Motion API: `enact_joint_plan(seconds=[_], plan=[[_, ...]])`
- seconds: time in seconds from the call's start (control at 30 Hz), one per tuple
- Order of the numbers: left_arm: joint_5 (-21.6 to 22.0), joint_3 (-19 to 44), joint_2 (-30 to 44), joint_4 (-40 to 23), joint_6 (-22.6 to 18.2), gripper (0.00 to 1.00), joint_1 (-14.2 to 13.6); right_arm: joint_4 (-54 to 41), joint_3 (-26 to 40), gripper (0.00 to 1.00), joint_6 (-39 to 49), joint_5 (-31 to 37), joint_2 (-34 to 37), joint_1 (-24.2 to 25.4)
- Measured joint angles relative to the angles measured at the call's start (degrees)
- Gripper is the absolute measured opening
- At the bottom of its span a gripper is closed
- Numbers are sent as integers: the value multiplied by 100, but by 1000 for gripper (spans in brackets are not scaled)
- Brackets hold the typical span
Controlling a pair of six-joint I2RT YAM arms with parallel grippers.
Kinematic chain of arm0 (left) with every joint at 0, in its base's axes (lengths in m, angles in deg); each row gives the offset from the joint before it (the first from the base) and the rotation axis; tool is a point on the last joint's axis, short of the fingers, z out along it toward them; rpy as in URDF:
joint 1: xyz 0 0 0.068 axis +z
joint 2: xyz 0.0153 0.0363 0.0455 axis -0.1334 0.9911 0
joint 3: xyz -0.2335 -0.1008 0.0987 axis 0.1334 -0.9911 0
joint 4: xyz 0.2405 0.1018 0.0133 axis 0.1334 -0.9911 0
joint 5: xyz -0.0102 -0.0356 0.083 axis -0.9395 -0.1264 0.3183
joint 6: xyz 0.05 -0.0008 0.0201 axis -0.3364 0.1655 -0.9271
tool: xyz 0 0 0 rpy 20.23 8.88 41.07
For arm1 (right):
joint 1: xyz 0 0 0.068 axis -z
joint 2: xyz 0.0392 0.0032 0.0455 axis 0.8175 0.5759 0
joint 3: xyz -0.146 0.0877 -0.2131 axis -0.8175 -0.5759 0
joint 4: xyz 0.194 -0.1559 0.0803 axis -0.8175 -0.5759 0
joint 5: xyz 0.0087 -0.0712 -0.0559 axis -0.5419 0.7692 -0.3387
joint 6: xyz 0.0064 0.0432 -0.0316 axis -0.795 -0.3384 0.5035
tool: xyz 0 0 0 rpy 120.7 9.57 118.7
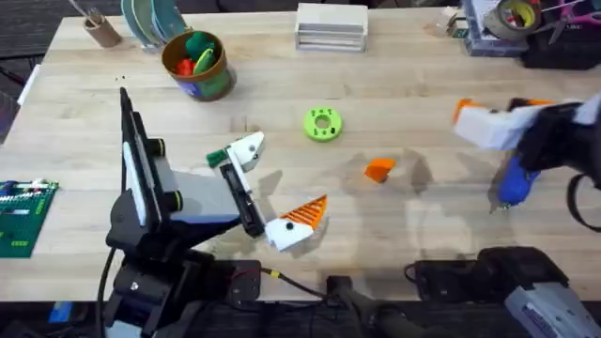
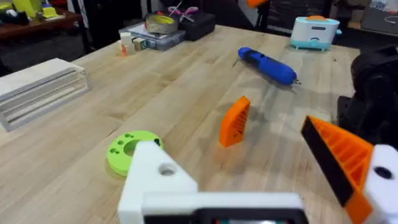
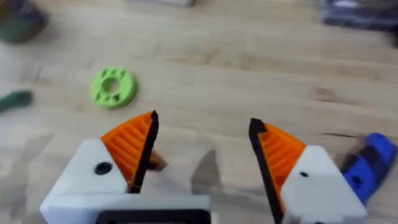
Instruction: Pick up the gripper from the table and insert it into the empty holder that is missing its gripper. Then pick up a screw, insert it into the mounting hole, and use the screwdriver to tighten it. Finally, clean up the table by picking up the vegetable and placing it into the bucket.
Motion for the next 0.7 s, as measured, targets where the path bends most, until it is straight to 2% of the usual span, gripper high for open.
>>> enact_joint_plan(seconds=[0.2, 0.37, 0.57, 0.7], plan=[[-2, 0, 0, -10, 1, 993, 0, -466, 0, 948, 146, -616, 712, -486], [-80, 0, 0, -55, 20, 993, 0, -743, 0, 948, 343, -682, 1331, -1390], [-90, 0, 0, -55, 20, 993, 0, -853, 0, 947, 599, -71, 1863, -2680], [-98, 0, 0, -57, 20, 993, 0, -668, 2, 947, 671, 331, 2233, -3078]])
